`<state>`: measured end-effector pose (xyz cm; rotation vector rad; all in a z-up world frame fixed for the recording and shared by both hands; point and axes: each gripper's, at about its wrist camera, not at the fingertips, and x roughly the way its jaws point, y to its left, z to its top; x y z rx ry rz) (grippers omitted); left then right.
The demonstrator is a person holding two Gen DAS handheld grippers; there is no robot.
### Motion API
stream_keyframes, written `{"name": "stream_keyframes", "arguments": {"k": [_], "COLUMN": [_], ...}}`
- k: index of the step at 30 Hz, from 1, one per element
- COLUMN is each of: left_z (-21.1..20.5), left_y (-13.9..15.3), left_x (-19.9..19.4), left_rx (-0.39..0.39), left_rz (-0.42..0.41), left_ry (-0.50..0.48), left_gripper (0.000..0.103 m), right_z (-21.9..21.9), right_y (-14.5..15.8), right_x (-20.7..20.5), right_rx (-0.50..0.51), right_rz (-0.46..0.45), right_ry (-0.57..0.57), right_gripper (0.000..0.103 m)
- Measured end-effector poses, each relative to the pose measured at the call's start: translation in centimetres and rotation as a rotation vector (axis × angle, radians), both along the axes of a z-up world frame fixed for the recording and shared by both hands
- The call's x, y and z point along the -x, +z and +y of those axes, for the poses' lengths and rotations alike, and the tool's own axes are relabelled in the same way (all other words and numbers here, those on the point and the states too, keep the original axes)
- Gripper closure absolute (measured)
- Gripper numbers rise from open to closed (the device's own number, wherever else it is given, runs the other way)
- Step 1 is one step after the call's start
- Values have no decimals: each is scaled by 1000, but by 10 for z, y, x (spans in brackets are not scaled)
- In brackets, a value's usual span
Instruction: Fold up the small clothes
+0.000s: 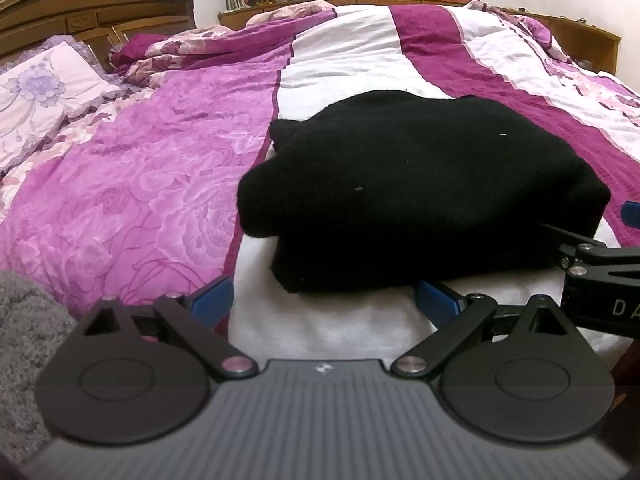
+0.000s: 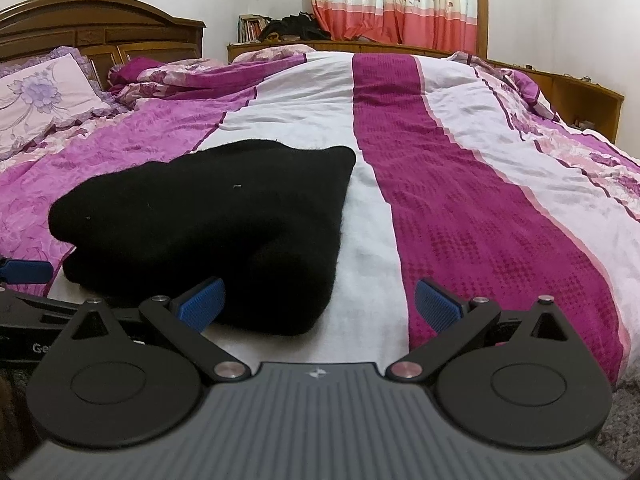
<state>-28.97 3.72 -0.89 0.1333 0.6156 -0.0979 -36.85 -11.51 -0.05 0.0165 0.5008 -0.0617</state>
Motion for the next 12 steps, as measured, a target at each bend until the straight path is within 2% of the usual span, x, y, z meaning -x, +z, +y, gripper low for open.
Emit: {"name": "stream_keyframes", "arguments": {"k": [4, 9, 12], "left_z": [-1, -1, -1], "left_y": [-1, -2, -3], "left_x": [-1, -3, -5], "left_rx": [-8, -1, 5], "left_rz": [-6, 3, 10], "left_ry": [5, 12, 15], "left_gripper": [4, 4, 4], "right_z": [-3, -12, -12], "right_y": [-2, -8, -10], "right_x": [-3, -10, -13], "right_rx": [-19, -94, -95], "right_rz": [19, 89, 101], "right_ry": [-3, -22, -26], "right_gripper": [0, 0, 0]}}
